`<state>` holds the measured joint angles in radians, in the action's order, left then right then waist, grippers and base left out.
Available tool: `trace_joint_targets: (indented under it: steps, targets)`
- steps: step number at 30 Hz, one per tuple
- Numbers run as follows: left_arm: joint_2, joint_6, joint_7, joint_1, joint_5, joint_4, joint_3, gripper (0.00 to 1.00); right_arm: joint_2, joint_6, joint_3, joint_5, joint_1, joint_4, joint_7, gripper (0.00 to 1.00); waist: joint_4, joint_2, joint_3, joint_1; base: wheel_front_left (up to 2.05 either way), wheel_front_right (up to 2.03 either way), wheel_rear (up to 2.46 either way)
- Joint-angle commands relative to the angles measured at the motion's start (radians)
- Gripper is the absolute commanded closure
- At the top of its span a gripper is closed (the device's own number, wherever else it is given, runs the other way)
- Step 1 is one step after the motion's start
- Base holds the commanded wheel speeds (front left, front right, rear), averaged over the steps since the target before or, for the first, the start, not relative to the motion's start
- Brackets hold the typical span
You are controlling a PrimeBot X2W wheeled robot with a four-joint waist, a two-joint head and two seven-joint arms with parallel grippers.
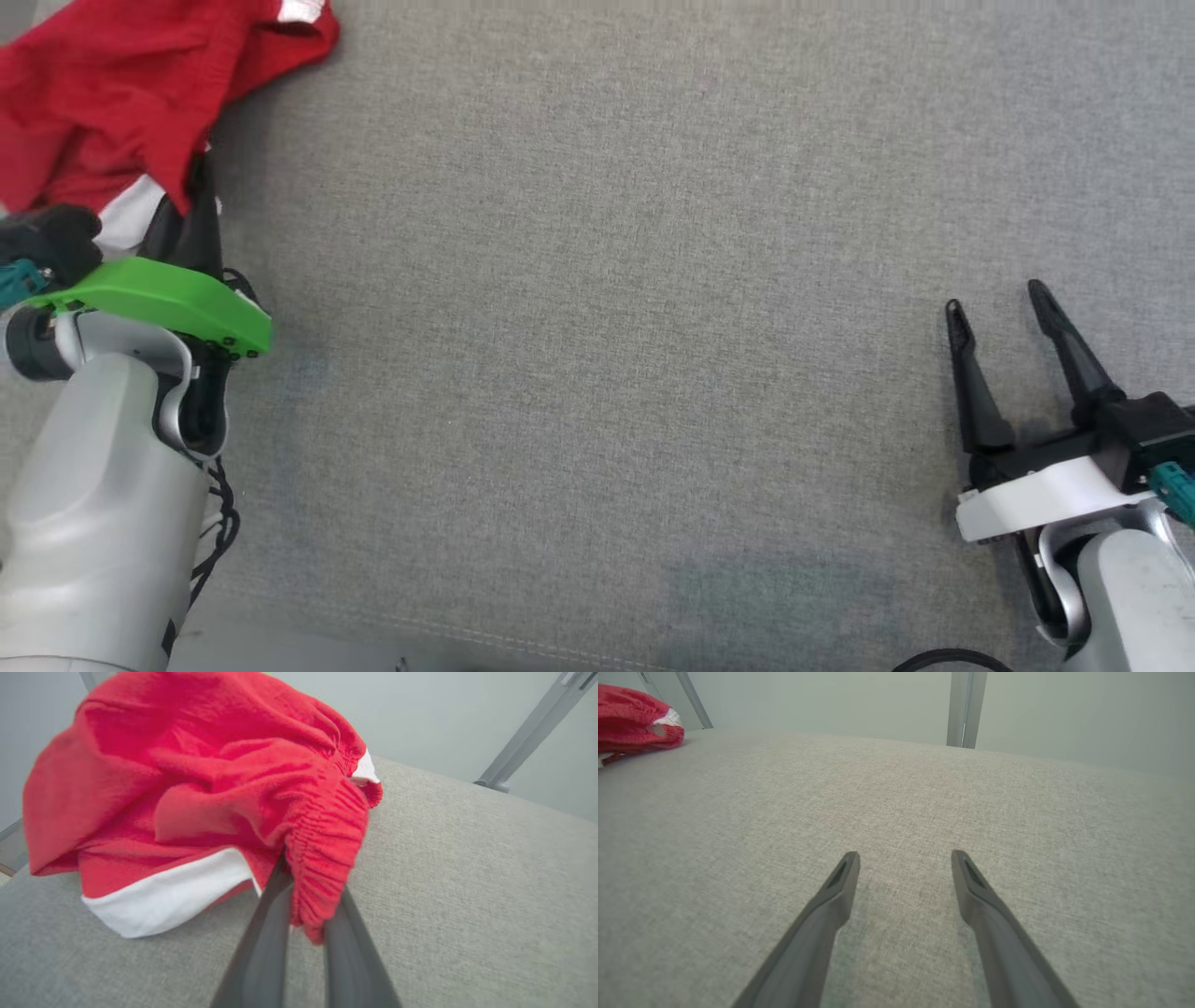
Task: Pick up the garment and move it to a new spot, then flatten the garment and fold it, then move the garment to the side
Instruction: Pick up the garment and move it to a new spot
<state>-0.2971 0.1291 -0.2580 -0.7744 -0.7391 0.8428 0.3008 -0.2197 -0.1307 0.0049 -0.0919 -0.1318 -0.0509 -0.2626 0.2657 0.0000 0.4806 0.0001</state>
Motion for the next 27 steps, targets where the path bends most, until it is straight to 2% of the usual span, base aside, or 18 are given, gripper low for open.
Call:
trace_joint_targets:
  steps: [1, 4, 9, 14, 19, 24, 27]
  targets:
    - [-0.008, 0.002, -0.007, 0.031, -0.023, -0.072, 0.028, 1.0, 0.019, 0.001, 0.006, -0.007, -0.005, -0.01, -0.002, 0.0, -0.002, 0.0, -0.079, -0.0001, 0.0, 0.0, 0.0]
    - [-0.03, 0.002, 0.03, 0.087, -0.055, -0.215, 0.107, 1.0, 0.06, 0.001, 0.019, -0.012, 0.008, -0.024, -0.002, 0.0, -0.018, 0.0, -0.13, -0.0001, 0.0, 0.0, 0.0]
    - [-0.059, 0.002, 0.152, 0.162, -0.089, -0.471, 0.203, 1.0, 0.106, 0.001, 0.029, -0.021, 0.021, -0.037, -0.003, 0.0, -0.062, 0.0, -0.185, -0.0001, 0.0, 0.0, 0.0]
    - [-0.037, -0.043, 0.28, 0.19, -0.085, -0.682, 0.276, 1.0, 0.132, 0.001, 0.029, -0.029, 0.025, -0.041, -0.003, 0.0, -0.125, 0.0, -0.207, -0.0001, 0.0, 0.0, 0.0]
    - [0.029, -0.086, 0.37, 0.137, -0.035, -0.762, 0.368, 1.0, 0.151, 0.001, 0.038, -0.036, 0.002, -0.044, -0.003, 0.0, -0.219, 0.0, -0.203, -0.0001, 0.0, 0.0, 0.0]
    - [0.108, -0.074, 0.45, 0.061, -0.008, -0.753, 0.462, 1.0, 0.162, 0.001, 0.046, -0.046, -0.022, -0.045, -0.003, 0.0, -0.326, 0.0, -0.183, -0.0001, 0.0, 0.0, 0.0]
    - [0.14, -0.066, 0.473, 0.023, -0.005, -0.749, 0.485, 1.0, 0.165, 0.001, 0.047, -0.053, -0.025, -0.048, -0.003, 0.0, -0.367, 0.0, -0.177, -0.0001, 0.0, 0.0, 0.0]
